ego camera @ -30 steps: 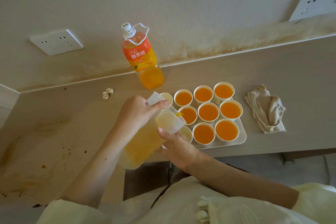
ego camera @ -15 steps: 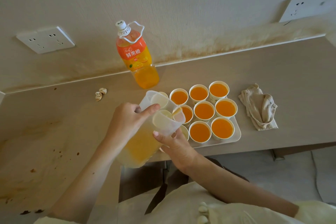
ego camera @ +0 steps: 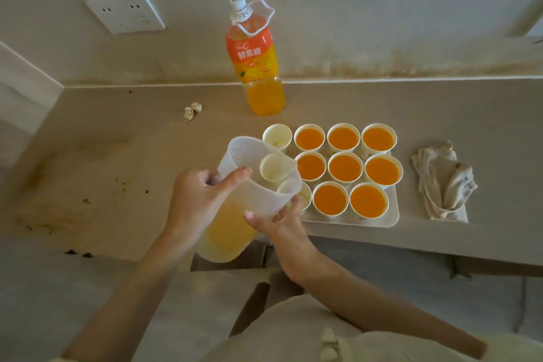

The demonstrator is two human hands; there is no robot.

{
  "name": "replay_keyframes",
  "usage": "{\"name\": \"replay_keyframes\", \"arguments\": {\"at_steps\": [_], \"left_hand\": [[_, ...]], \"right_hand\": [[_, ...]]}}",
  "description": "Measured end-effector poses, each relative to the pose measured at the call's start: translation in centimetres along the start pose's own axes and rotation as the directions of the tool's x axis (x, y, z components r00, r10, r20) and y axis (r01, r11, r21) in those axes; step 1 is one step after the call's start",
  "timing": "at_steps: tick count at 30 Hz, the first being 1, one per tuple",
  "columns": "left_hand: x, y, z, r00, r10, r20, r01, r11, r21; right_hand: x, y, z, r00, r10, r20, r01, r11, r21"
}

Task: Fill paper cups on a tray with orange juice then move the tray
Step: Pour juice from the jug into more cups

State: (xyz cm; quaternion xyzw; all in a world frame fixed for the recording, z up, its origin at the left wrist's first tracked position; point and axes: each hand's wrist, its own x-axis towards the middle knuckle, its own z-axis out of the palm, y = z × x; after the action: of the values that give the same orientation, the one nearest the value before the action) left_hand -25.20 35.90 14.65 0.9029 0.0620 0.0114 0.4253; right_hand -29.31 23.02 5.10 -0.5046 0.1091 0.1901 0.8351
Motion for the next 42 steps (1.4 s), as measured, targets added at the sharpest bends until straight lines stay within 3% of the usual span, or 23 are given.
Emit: {"name": "replay_keyframes", "arguments": {"at_steps": [9, 24, 42], "left_hand": [[-2.6, -1.2, 0.2, 0.995, -0.093, -0.03, 0.093, 0.996, 0.016], [-2.2, -0.2, 1.9, 0.991, -0.133, -0.01, 0.131, 0.96, 0.246], [-1.2, 1.7, 2.8, 0.988, -0.154, 0.027, 0.133, 0.915, 0.381]], "right_hand": [[-1.3, 2.0, -0.4, 0.993, 0.108, 0.038, -0.109, 0.994, 0.023], [-2.5, 1.5, -1.5, 0.954, 0.28, 0.103, -0.295, 0.939, 0.176], [-1.8, 1.9, -2.2, 0.926, 0.324, 0.196, -0.373, 0.869, 0.325]]}}
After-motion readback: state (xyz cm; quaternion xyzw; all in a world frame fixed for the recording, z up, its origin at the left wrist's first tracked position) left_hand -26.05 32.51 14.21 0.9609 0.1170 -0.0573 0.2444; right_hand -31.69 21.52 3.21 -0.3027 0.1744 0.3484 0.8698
